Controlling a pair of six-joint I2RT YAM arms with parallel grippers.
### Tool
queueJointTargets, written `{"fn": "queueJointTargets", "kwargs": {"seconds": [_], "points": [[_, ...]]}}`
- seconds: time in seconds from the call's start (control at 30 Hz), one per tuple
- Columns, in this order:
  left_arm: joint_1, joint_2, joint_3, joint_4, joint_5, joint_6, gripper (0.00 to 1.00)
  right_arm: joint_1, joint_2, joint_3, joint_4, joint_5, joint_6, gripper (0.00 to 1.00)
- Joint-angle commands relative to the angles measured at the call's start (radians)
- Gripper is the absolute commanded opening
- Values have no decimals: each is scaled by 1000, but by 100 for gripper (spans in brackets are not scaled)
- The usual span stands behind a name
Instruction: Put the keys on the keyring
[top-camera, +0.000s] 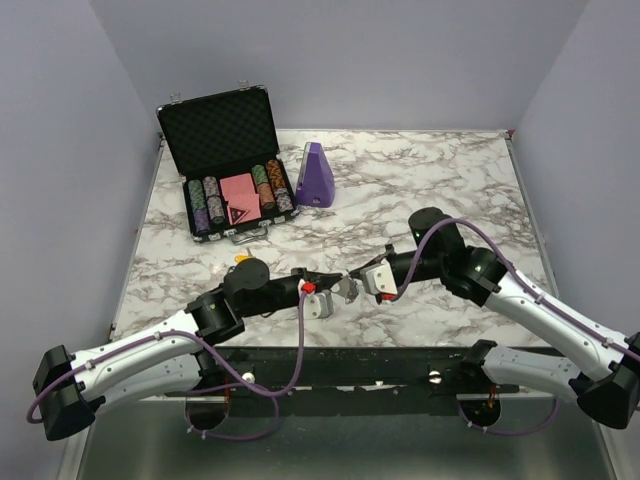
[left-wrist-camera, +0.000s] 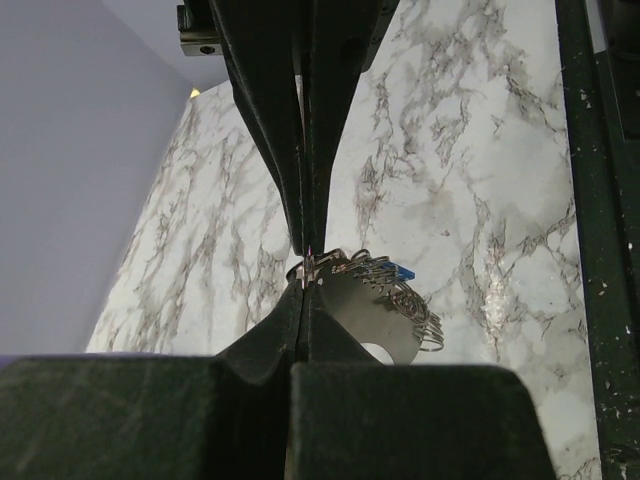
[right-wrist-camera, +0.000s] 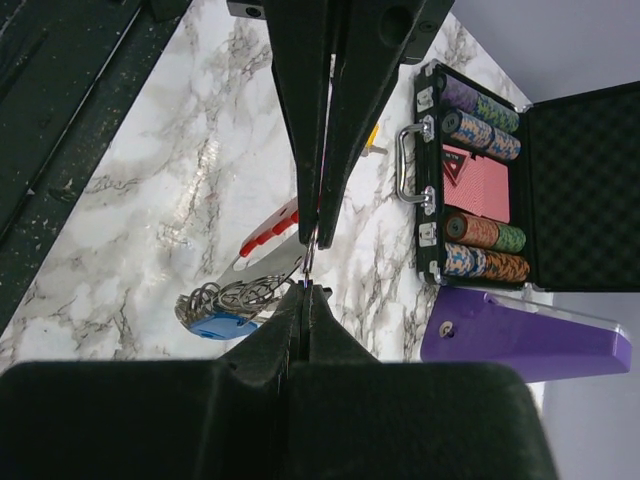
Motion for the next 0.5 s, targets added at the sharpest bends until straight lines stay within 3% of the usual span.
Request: {"fn": "queueJointTargets", "kwargs": {"seconds": [0.0,0.47], "points": [[-6,-22,-2,78,36,-35,0,11,-53,-53,62,13,-42,0],[-6,-16,-4,104,52,-74,0,9,-96,-73,105,-6,-50,0]]}}
